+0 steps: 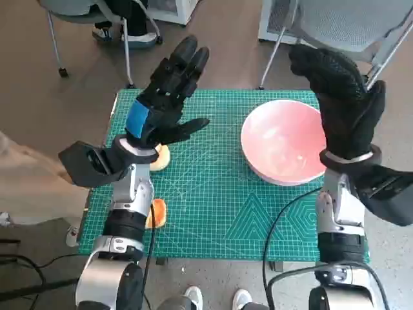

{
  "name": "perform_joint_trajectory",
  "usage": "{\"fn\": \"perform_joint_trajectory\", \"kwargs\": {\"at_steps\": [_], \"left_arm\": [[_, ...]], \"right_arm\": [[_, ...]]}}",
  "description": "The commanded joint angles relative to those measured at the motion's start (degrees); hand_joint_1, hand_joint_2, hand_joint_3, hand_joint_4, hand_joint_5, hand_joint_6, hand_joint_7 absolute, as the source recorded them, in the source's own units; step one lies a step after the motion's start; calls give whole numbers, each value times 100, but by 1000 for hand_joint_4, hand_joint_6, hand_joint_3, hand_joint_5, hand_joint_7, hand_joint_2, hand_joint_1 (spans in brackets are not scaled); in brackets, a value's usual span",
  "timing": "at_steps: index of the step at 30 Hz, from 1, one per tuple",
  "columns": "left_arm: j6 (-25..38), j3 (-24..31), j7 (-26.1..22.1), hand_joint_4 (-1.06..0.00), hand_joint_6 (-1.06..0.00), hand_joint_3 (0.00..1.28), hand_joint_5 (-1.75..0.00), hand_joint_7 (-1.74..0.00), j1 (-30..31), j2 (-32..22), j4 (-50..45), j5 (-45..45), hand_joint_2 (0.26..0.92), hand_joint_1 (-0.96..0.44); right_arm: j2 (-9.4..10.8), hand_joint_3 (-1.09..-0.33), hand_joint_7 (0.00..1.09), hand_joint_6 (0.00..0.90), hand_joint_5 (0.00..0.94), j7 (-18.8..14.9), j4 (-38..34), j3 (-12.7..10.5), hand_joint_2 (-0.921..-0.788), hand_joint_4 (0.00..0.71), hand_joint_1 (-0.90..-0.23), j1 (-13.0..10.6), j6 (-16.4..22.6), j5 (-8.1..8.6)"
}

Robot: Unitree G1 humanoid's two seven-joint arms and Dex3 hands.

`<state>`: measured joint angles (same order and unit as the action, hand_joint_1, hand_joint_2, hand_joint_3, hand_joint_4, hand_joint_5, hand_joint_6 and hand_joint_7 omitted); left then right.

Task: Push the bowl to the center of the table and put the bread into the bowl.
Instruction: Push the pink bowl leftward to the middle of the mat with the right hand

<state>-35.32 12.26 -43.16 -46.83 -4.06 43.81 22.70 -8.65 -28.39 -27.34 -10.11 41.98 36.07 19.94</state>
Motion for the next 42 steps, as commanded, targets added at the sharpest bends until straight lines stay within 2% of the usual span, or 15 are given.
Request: {"fn": "perform_joint_trajectory", "kwargs": {"at_steps": [1, 23, 30, 36, 40, 42], "left_arm": [[-73, -19, 42, -59, -207, 178, -1, -11, -29, -18, -83, -40, 921, -178], [-52, -45, 58, -59, -204, 184, -1, -9, 119, -8, -221, -26, 921, -172], [10, -52, 45, -66, -202, 190, -4, -8, 226, 7, -377, 16, 921, -169], [30, -62, 67, -71, -200, 194, -6, -7, 268, 18, -438, 12, 921, -166], [34, -70, 92, -72, -200, 196, -5, -7, 281, 31, -468, 0, 921, -159], [31, -70, 105, -72, -200, 196, -5, -7, 282, 32, -470, -6, 921, -155]], "right_arm": [[5, -658, 419, 183, 0, -54, -42, 12, -921, 277, -613, -49, 1, -8], [37, -659, 429, 185, 0, -147, 142, 9, -921, 273, -627, -216, -88, 117], [5, -663, 433, 185, 1, -101, 147, -14, -921, 274, -629, -250, -26, 44], [-162, -665, 435, 187, 2, -192, -58, -191, -921, 276, -626, -213, 31, 143], [-348, -679, 429, 182, 3, -266, -512, -411, -921, 279, -621, -50, 156, 183], [-481, -687, 424, 176, 2, -275, -907, -557, -921, 278, -620, 102, 233, 192]]}}
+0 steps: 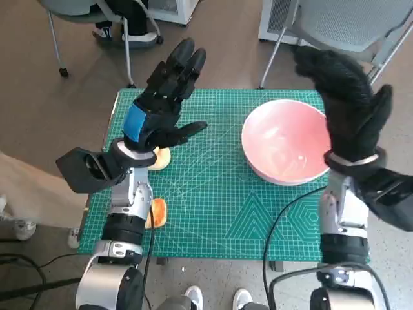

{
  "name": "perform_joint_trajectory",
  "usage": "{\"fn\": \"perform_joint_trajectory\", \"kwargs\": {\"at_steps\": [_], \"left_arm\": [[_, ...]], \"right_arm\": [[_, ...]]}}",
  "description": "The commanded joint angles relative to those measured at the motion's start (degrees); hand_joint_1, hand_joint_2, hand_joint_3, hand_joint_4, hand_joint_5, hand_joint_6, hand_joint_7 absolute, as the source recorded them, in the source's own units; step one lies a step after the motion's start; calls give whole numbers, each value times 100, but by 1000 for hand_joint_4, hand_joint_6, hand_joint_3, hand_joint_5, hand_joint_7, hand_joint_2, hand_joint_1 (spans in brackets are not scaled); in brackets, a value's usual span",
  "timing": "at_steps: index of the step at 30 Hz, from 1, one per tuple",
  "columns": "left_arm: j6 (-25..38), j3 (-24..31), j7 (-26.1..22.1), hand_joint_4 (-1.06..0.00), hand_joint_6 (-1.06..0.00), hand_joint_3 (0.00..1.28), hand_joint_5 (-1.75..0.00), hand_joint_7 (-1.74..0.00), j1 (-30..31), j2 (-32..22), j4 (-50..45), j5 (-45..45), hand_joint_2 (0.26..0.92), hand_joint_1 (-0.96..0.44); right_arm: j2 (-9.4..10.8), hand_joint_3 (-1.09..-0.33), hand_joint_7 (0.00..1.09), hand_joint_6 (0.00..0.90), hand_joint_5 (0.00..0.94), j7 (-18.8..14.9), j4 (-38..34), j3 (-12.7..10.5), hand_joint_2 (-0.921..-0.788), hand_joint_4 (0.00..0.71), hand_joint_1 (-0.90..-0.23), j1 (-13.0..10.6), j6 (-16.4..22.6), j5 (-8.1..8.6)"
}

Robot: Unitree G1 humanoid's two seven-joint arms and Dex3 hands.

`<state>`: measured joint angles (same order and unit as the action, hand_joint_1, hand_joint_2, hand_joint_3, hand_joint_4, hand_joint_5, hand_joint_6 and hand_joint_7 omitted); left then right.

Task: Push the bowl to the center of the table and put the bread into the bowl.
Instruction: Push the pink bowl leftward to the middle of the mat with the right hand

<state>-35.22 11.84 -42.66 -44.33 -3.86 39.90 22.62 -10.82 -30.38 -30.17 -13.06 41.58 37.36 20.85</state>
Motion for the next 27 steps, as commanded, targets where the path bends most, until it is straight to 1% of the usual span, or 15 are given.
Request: {"fn": "perform_joint_trajectory", "kwargs": {"at_steps": [1, 4, 7, 8, 11, 14, 15, 17, 21, 27], "left_arm": [[14, -23, 53, -73, -201, 197, -5, -7, 32, 8, -69, 3, 921, -152], [-5, -22, 61, -71, -199, 198, -4, -7, 30, 5, -43, 0, 921, -149], [-13, -12, 67, -72, -200, 199, -4, -7, 29, -1, -19, 8, 921, -147], [-13, -12, 68, -72, -200, 200, -4, -7, 30, 1, -18, 10, 921, -146], [-10, -14, 76, -73, -200, 201, -4, -7, 40, 8, -31, 12, 921, -143], [-22, -12, 89, -72, -200, 202, -3, -7, 53, 15, -45, 13, 921, -137], [-22, -12, 94, -71, -201, 203, -3, -7, 57, 16, -54, 13, 921, -135], [-21, -13, 102, -69, -200, 205, -1, -7, 62, 18, -65, 11, 921, -131], [12, -17, 126, -67, -200, 207, -1, -7, 72, 15, -116, 17, 921, -129], [40, -13, 137, -64, -197, 211, 0, -6, 102, 1, -173, 36, 921, -131]], "right_arm": [[-341, -692, 421, 172, 1, -63, -882, -336, -921, 274, -619, 237, 161, 88], [-483, -707, 408, 156, 0, -64, -1442, -475, -921, 261, -618, 451, 308, 65], [-707, -725, 396, 142, 0, 93, -2262, -672, -921, 248, -616, 762, 320, 23], [-751, -728, 392, 140, 0, 124, -2435, -712, -921, 241, -617, 828, 324, 13], [-857, -733, 385, 136, 0, 238, -2864, -795, -921, 229, -622, 991, 328, -33], [-1014, -742, 377, 135, 0, 518, -3335, -830, -921, 223, -625, 1143, 219, -169], [-1068, -745, 375, 135, 0, 626, -3474, -831, -921, 223, -625, 1180, 172, -228], [-1117, -758, 368, 136, 0, 717, -3622, -834, -921, 220, -625, 1224, 153, -291], [-1230, -776, 359, 141, 0, 1013, -3949, -861, -921, 217, -626, 1283, -118, -398], [-1279, -828, 339, 153, 1, 1317, -4185, -861, -921, 218, -609, 1261, -410, -513]]}}
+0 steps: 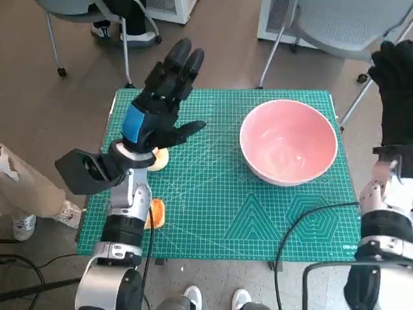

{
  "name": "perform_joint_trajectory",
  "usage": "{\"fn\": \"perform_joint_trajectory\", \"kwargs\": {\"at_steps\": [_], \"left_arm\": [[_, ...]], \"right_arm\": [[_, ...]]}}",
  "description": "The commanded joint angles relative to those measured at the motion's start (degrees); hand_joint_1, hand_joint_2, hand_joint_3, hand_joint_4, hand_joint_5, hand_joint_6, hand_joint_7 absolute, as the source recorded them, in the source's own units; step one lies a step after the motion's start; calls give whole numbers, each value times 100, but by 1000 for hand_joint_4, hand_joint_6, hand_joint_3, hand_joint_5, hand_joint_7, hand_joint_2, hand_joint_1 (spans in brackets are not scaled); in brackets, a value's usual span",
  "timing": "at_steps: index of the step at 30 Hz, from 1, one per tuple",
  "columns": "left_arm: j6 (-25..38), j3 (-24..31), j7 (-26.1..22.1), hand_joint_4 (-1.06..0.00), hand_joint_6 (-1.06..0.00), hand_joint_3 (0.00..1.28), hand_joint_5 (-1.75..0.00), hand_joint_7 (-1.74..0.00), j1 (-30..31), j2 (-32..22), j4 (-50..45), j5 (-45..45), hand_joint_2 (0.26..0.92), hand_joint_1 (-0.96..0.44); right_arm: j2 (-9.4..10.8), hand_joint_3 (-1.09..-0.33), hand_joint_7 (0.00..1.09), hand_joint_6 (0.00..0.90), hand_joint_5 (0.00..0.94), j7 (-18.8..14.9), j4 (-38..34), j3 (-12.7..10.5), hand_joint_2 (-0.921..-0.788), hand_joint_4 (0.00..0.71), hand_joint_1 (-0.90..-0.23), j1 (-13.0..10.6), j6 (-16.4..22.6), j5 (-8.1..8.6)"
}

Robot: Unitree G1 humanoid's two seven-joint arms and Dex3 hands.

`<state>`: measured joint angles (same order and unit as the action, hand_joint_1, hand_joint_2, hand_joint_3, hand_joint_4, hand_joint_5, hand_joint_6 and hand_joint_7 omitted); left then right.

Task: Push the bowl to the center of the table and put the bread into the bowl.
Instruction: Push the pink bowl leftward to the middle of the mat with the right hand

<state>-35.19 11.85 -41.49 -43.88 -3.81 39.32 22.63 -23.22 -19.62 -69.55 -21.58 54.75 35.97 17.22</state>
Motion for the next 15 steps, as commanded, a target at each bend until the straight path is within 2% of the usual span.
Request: {"fn": "perform_joint_trajectory", "kwargs": {"at_steps": [1, 10, 15], "left_arm": [[44, -11, 18, -64, -196, 212, 0, -6, 59, -6, -118, 41, 921, -133], [134, 1, -27, -60, -193, 218, 0, -4, 86, -14, -165, 104, 921, -135], [205, 4, -75, -57, -194, 218, 0, -5, 120, -33, -238, 155, 921, -136]], "right_arm": [[-39, -843, 334, 156, 0, 285, -271, -2, -921, 218, -604, -65, -304, -170], [-51, -908, 265, 193, 0, 653, -476, 2, -921, 214, -573, -210, -703, -357], [-69, -913, 215, 225, 2, 770, -572, -39, -921, 209, -573, -329, -982, -418]]}}
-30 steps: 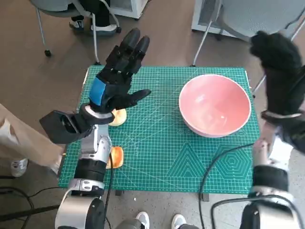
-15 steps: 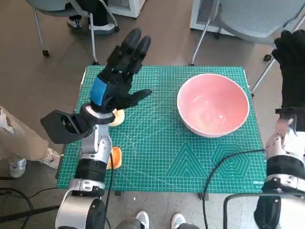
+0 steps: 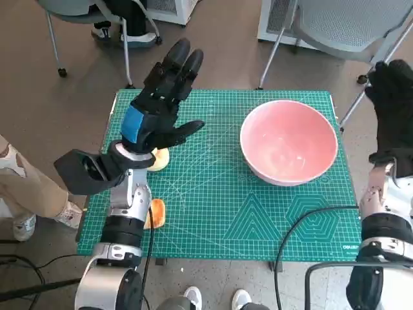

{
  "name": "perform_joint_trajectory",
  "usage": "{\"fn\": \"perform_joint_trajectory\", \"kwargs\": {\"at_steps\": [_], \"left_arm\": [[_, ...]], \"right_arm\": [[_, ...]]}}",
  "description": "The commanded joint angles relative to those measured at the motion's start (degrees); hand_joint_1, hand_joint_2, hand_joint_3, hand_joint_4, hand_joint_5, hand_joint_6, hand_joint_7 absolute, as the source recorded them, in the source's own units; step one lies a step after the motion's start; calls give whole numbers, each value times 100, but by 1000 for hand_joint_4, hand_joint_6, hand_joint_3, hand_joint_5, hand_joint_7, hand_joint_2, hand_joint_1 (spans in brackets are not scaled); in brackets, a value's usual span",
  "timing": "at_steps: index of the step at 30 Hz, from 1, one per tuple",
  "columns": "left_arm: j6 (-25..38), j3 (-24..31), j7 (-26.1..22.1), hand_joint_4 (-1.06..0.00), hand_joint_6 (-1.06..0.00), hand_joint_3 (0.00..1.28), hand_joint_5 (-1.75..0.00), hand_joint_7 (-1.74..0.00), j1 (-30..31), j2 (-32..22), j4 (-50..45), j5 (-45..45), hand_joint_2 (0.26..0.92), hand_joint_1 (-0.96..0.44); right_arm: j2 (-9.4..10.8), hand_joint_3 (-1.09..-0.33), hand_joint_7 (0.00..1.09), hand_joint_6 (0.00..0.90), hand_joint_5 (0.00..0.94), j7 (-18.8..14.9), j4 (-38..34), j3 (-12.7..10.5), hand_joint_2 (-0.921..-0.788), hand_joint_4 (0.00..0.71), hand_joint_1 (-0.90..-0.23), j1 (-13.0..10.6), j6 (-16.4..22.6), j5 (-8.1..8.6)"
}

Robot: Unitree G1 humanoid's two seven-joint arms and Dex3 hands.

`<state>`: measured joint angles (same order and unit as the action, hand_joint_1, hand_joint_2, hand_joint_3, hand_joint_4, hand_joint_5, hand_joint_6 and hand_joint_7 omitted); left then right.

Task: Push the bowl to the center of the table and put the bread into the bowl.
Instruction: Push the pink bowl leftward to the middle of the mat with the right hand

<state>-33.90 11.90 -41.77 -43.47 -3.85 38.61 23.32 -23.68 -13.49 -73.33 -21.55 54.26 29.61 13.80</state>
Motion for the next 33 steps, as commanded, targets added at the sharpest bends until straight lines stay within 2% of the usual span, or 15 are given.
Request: {"fn": "perform_joint_trajectory", "kwargs": {"at_steps": [1, 12, 18, 33], "left_arm": [[91, -1, -51, -56, -194, 218, 0, -5, 86, -34, -186, 92, 921, -136], [221, 16, -51, -46, -189, 231, 0, -2, 141, -99, -316, 86, 921, -130], [254, 22, -38, -44, -187, 236, 0, -1, 172, -121, -363, 71, 921, -138], [347, 20, 32, -41, -186, 237, 0, -1, 226, -151, -472, 40, 921, -141]], "right_arm": [[-23, -912, 212, 229, 3, 175, -203, -50, -921, 210, -575, -297, -390, -87], [31, -888, 183, 249, 1, 364, -270, -191, -921, 208, -579, -454, -907, -75], [85, -822, 163, 256, 0, 461, -283, -288, -921, 204, -586, -507, -1106, -52], [208, -771, 137, 272, 0, 520, -279, -413, -921, 203, -613, -601, -1190, -52]]}}
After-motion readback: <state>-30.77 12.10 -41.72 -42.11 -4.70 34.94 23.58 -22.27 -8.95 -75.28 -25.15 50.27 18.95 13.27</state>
